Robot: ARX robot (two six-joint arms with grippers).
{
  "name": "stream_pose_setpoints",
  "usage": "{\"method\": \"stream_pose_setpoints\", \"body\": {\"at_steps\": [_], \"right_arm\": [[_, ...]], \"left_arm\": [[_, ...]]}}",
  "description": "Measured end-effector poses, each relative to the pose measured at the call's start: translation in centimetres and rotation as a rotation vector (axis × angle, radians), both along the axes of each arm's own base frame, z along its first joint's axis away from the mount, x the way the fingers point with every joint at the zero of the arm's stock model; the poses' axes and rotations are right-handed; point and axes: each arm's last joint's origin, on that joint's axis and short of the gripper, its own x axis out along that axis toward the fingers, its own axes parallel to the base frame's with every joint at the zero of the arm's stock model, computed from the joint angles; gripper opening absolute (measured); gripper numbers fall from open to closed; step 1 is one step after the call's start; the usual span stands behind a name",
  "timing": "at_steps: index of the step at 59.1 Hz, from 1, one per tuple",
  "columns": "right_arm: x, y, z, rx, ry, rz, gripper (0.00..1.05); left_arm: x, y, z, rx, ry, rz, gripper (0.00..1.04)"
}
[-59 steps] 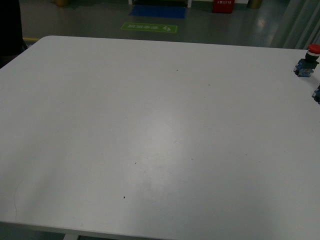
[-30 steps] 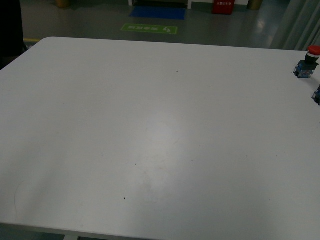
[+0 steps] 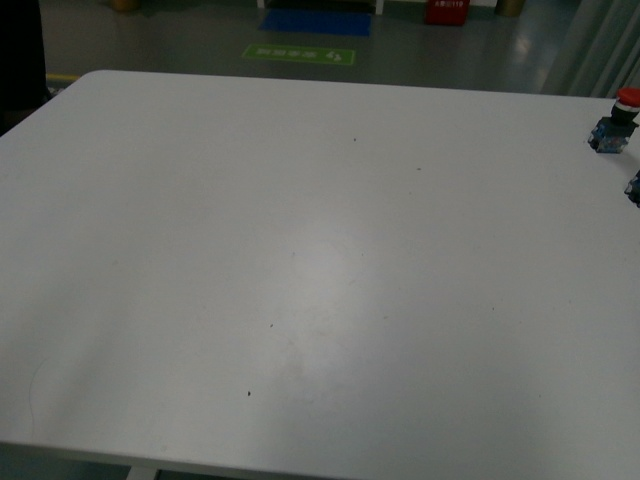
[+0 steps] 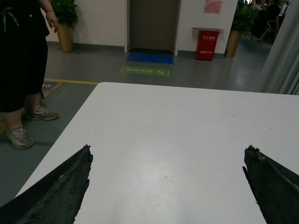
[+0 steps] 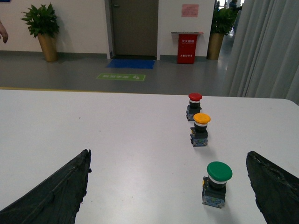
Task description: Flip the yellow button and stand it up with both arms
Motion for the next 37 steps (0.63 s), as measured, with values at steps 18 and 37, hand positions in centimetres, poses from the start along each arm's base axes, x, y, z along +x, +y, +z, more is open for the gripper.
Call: {"method": "stream_pose_setpoints", "body": {"at_steps": [18,37], "right_arm": [[0.0,0.0,0.0,0.0,0.0,0.0,0.97],[0.0,0.0,0.0,0.0,0.0,0.0,0.97]], "left_arm": [[0.0,0.0,0.0,0.0,0.0,0.0,0.98],[0.0,0.0,0.0,0.0,0.0,0.0,0.98]]}}
